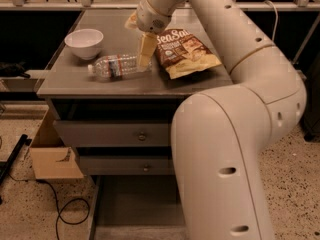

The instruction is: Place water bottle into bottom drawer

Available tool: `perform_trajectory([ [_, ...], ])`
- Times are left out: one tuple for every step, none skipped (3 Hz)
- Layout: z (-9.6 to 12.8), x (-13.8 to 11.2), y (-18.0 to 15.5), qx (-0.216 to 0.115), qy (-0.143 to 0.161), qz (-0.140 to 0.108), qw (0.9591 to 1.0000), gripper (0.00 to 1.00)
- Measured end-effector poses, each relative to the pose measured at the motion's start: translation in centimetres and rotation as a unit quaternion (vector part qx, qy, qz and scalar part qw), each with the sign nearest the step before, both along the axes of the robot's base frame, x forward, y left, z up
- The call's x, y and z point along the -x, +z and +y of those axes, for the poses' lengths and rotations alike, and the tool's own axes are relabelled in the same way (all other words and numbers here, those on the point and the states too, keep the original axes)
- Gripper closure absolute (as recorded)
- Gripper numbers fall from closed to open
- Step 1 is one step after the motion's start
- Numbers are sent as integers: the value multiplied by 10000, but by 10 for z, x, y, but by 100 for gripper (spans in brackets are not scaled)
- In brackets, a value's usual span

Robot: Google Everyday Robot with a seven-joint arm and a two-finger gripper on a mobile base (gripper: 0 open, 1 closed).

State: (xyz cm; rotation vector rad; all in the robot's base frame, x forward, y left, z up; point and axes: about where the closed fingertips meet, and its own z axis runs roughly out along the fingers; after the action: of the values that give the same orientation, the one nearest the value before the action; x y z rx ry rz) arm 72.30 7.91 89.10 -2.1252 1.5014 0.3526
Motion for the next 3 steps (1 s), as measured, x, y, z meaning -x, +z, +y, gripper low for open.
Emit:
perform_trajectory([
  [-27,6,1,314,-420,-38,9986,0],
  [-32,1,-15,677,-616,11,9958,0],
  [-21,-4,-21,723,-546,56,9959,0],
])
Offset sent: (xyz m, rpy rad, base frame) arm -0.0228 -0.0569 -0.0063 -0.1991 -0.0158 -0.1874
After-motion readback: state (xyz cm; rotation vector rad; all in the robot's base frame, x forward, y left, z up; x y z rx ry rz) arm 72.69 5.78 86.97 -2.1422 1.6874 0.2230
